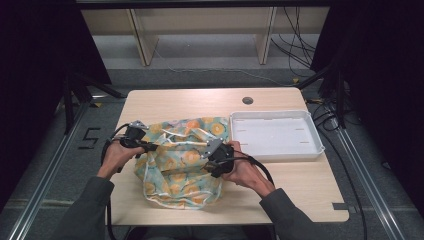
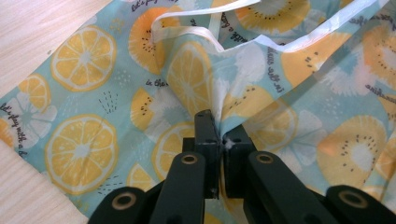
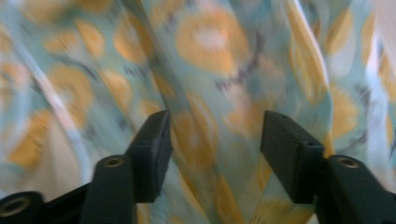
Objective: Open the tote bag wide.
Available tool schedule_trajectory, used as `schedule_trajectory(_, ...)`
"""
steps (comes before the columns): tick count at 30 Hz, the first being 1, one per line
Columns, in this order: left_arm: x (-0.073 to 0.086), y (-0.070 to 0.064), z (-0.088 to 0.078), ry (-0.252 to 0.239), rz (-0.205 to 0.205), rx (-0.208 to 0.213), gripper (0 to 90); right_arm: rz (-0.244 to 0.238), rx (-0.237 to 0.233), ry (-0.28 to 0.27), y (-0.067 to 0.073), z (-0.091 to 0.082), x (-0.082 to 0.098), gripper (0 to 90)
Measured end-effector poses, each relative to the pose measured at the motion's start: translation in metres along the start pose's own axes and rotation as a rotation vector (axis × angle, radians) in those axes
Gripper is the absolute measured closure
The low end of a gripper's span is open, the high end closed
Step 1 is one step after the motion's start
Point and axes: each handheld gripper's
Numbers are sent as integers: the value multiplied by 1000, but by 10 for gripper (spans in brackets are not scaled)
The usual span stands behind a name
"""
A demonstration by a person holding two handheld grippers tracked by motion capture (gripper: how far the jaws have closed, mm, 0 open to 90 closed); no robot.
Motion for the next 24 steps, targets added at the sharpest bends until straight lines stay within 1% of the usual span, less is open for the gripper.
schedule_trajectory(1,0,0,0,2,-1,-3,870,-3,23,14,-2,3,3,400)
schedule_trajectory(2,0,1,2,-14,-10,2,869,12,32,25,-3,5,6,406)
schedule_trajectory(3,0,1,2,-10,-6,2,867,18,28,42,-5,6,9,430)
schedule_trajectory(4,1,0,3,-6,-10,0,865,-13,30,46,-7,8,11,450)
schedule_trajectory(5,1,0,3,0,-2,8,860,-31,45,69,-8,12,13,501)
schedule_trajectory(6,2,0,4,1,1,1,860,-31,45,69,-8,12,13,501)
schedule_trajectory(7,2,0,5,3,0,6,856,-46,52,77,-9,14,14,555)
schedule_trajectory(8,2,0,6,1,-8,4,852,-39,59,87,-8,16,15,650)
schedule_trajectory(9,3,-1,7,3,-8,4,845,-59,60,87,-9,17,16,740)
schedule_trajectory(10,4,-1,7,12,7,9,835,-105,55,82,-12,19,16,822)
schedule_trajectory(11,5,-2,9,4,-6,12,825,-100,49,78,-13,18,17,864)
schedule_trajectory(12,5,-1,8,16,10,11,803,-100,31,68,-14,17,17,884)
schedule_trajectory(13,6,-1,6,11,8,9,769,-98,13,66,-15,15,18,900)
schedule_trajectory(14,6,-2,2,-1,-7,3,726,-91,2,62,-16,13,18,900)
schedule_trajectory(15,5,-4,-1,-4,-4,-8,646,-71,-9,51,-16,8,18,900)
schedule_trajectory(16,5,-6,-8,-15,4,-24,591,-74,-11,34,-17,5,18,900)
schedule_trajectory(17,5,-10,-16,-17,19,-36,476,-49,-31,-1,-19,-4,16,900)
schedule_trajectory(18,4,-14,-26,-6,35,-35,476,-49,-31,-1,-19,-4,16,900)
schedule_trajectory(19,3,-20,-36,-9,47,-34,415,-23,-45,-19,-18,-8,15,900)
schedule_trajectory(20,2,-25,-46,-20,63,-33,373,-22,-64,-40,-19,-11,14,900)
schedule_trajectory(21,2,-31,-56,-41,77,-45,365,-13,-77,-53,-19,-14,14,900)
schedule_trajectory(22,2,-39,-64,-71,88,-56,367,4,-78,-58,-19,-17,13,900)
schedule_trajectory(23,3,-49,-71,-71,121,-49,372,-2,-87,-64,-20,-18,12,900)
schedule_trajectory(24,4,-55,-74,-79,142,-47,378,13,-81,-73,-19,-20,12,900)
Point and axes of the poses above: each handheld gripper's, and its own axes: z roughly forward along the jaws, x roughly out of its underside, y roughly to its left, and after that the axes turned 2 degrees about -z, right-handed
